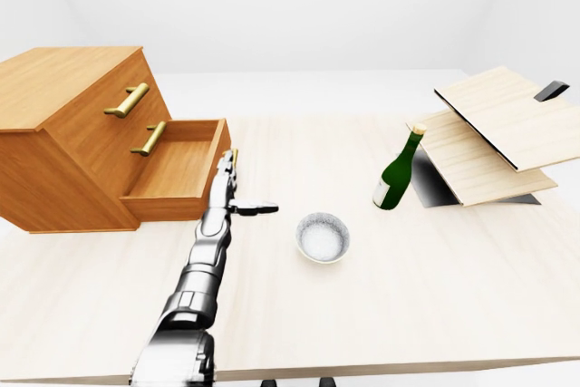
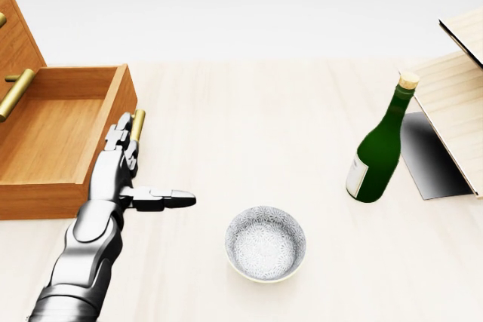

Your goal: Close the bottom drawer of the cabinet.

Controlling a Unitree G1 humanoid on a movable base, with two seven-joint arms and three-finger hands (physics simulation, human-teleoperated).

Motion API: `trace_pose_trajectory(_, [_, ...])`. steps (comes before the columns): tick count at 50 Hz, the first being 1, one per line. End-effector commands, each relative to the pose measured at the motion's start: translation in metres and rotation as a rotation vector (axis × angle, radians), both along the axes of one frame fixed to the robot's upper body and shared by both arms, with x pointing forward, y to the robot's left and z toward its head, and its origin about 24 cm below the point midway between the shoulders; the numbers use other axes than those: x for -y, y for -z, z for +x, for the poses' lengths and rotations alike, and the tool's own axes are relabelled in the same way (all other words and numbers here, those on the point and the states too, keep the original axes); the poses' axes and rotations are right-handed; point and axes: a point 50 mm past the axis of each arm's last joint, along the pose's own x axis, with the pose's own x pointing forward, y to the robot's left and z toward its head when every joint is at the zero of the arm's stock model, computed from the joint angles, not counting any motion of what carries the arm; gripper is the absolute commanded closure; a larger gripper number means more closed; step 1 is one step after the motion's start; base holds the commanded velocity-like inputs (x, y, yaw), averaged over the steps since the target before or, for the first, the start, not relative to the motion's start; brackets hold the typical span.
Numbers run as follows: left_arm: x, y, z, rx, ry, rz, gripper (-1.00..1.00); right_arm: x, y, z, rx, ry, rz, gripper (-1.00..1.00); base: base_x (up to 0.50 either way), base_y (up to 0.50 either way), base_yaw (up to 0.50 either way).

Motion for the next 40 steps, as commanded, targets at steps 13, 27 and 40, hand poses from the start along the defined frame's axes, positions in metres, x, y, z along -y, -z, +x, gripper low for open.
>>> trace_pose_trajectory(13, [-0.008,-0.025,0.045,-0.163,-0.003,-0.054,-1.00,-0.003,0.003,0.005,-0.018,-0.025,-0.004,-1.00,0.00,0.00,0.00])
trace_pose_trajectory(27, [-0.017,-0.002,0.033,-0.232,-0.014,-0.045,-1.00,-0.006,0.006,0.008,-0.033,-0.032,-0.011,-1.00,0.00,0.00,0.00])
trace_pose_trajectory(40, [-0.015,0.021,0.021,-0.297,-0.024,-0.054,-1.00,-0.006,0.009,0.010,-0.050,-0.031,-0.014,-1.00,0.00,0.00,0.00])
